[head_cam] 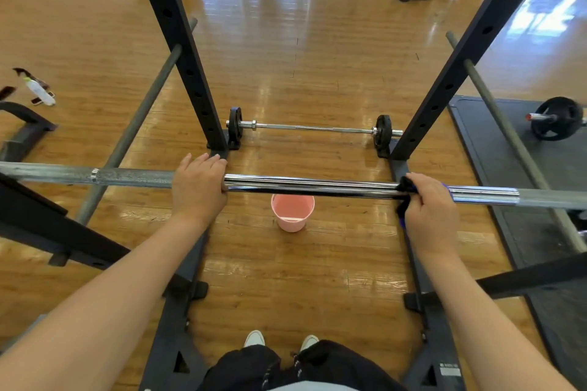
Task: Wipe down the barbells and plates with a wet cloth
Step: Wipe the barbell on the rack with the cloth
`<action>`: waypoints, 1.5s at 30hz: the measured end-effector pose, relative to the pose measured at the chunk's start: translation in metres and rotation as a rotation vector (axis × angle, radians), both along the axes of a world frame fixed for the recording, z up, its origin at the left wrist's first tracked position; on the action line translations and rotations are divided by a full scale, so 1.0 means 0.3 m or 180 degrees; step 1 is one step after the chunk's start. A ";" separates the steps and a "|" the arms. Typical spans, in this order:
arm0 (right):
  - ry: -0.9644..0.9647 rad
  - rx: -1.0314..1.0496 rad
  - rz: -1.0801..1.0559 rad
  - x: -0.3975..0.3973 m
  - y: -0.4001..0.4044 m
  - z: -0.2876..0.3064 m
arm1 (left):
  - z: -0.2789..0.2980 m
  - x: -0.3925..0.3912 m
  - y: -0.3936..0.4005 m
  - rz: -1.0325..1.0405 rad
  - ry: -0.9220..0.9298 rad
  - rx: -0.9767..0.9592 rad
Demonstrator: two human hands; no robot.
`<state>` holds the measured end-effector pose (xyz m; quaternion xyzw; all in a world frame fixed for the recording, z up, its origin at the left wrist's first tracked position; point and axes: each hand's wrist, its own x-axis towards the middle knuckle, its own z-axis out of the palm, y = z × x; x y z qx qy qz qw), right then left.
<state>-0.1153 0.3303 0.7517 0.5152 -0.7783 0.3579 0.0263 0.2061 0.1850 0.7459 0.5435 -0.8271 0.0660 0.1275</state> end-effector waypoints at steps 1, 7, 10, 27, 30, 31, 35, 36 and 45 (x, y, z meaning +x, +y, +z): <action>-0.0047 -0.0008 -0.0054 0.017 -0.009 0.000 | 0.001 -0.002 0.001 0.0011 0.0011 0.0002; 0.0041 -0.0008 0.0457 0.157 -0.066 -0.012 | 0.004 -0.003 0.003 0.0002 0.0014 -0.0016; 0.0198 0.0024 0.0620 0.125 -0.052 -0.013 | 0.001 0.004 0.009 -0.0032 -0.0002 -0.0030; 0.0355 -0.0254 0.0114 0.002 0.007 -0.054 | 0.003 -0.002 0.011 -0.0381 -0.0257 -0.0166; 0.0157 -0.0342 -0.0191 -0.021 0.007 -0.057 | 0.011 0.000 0.013 -0.0403 -0.0291 -0.0163; 0.0065 -0.0378 -0.0279 -0.005 -0.001 -0.056 | 0.014 -0.006 0.014 -0.0425 -0.0306 -0.0155; -0.0098 -0.0434 -0.0320 0.029 -0.008 -0.050 | 0.018 -0.046 0.007 -0.0628 -0.0454 -0.0228; -0.0064 -0.0368 -0.0253 0.017 -0.001 -0.051 | 0.016 -0.052 0.003 -0.0642 -0.0437 -0.0252; 0.0090 -0.0446 -0.0215 0.001 0.003 -0.061 | -0.001 0.015 -0.020 -0.0541 -0.0178 -0.0435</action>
